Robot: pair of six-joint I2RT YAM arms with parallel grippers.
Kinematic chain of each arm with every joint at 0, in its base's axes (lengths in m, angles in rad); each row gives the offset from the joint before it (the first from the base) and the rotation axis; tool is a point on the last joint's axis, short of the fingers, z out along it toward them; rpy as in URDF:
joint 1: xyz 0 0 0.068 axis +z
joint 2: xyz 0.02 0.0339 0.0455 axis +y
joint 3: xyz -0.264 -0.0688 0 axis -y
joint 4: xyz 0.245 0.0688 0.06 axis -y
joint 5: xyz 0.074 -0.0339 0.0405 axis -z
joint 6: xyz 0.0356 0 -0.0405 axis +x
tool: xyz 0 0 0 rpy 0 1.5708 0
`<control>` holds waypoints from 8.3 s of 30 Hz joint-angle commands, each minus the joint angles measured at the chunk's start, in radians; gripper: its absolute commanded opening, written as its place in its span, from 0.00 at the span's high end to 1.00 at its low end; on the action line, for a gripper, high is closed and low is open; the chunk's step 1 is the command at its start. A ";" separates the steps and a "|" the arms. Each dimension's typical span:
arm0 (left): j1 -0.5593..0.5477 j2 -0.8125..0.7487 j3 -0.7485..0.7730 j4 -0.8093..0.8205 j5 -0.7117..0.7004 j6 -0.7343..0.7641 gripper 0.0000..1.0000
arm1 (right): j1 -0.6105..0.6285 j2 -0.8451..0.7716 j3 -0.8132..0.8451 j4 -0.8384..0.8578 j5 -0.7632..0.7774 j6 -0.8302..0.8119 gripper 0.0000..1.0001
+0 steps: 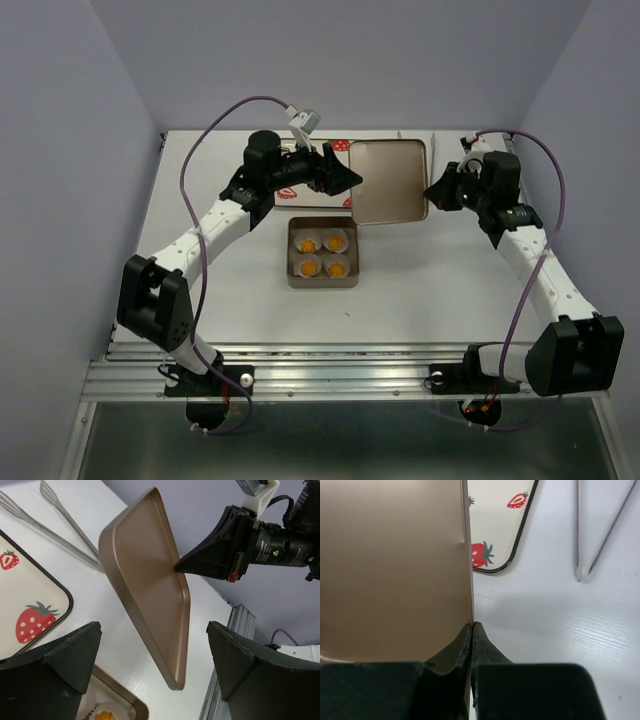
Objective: Pack the cookies
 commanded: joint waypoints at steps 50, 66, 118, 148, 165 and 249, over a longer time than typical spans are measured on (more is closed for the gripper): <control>0.096 0.044 0.177 -0.291 -0.115 -0.620 1.00 | 0.288 -0.076 0.145 -0.043 -0.174 -0.973 0.00; 0.097 -0.025 0.275 -0.576 -0.342 -0.706 1.00 | 0.511 -0.063 -0.005 0.098 -0.047 -1.258 0.00; 0.097 -0.109 0.271 -0.497 -0.392 -0.545 0.01 | 0.543 0.100 -0.030 0.506 0.090 -0.985 0.99; 0.194 -0.342 -0.186 -0.237 -0.493 -0.105 0.01 | 0.090 0.160 0.038 0.378 -0.651 0.581 0.99; 0.197 -0.272 -0.285 -0.171 -0.390 -0.122 0.01 | 0.017 0.128 -0.275 0.539 -0.719 0.641 0.98; 0.199 -0.031 -0.242 -0.216 -0.310 -0.025 0.01 | 0.043 0.568 -0.289 0.771 -0.665 0.463 0.57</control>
